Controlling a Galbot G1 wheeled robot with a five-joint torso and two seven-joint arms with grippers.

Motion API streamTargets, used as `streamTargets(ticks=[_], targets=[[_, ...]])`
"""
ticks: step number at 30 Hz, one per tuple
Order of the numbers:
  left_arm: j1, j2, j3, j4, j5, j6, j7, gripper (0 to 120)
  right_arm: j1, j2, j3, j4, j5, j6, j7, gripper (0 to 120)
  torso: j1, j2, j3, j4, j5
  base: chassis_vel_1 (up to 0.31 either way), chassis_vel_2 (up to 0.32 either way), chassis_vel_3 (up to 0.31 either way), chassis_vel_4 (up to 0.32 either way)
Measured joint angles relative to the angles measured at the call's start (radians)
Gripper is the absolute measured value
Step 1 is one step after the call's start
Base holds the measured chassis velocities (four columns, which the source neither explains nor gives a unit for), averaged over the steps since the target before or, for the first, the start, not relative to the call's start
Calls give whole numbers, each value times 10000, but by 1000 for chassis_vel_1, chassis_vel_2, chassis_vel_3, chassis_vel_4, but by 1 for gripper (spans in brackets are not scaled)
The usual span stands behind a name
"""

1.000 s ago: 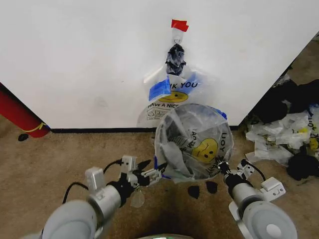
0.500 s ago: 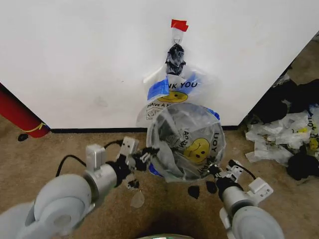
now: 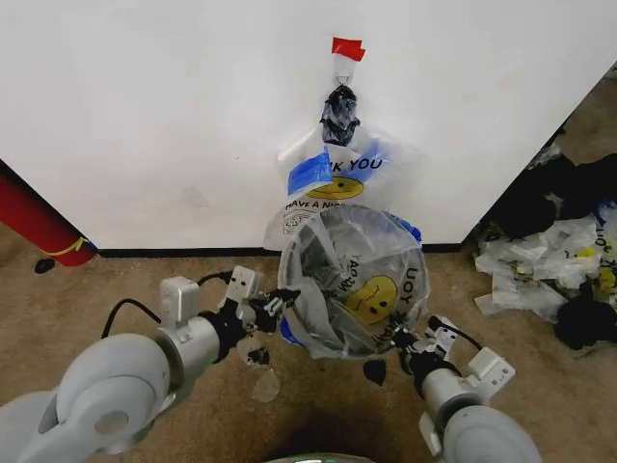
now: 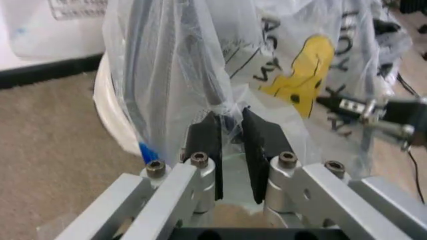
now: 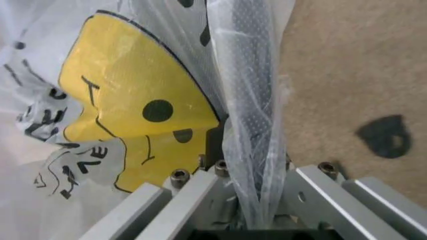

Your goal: Pick up the garbage bag from the wall and place it over the trash bin.

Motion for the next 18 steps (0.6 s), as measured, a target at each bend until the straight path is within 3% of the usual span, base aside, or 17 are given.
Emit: streamTargets(ticks=[10,14,18], targets=[[10,265,-231,-32,-240,-203,199,9,-89,-344,461,181,257,350,243,0,-1,0,0,2,3,0,0,0,0],[153,417,-296,28,-173,-215,141,0,66,-256,810,65,483,528,651,0,-2,-1,1,0,3,0,0,0,0],[243,404,-271,12,-150,-169,150,0,110,-66,797,12,557,535,730,0,1,-4,2,-5,8,0,0,0,0]])
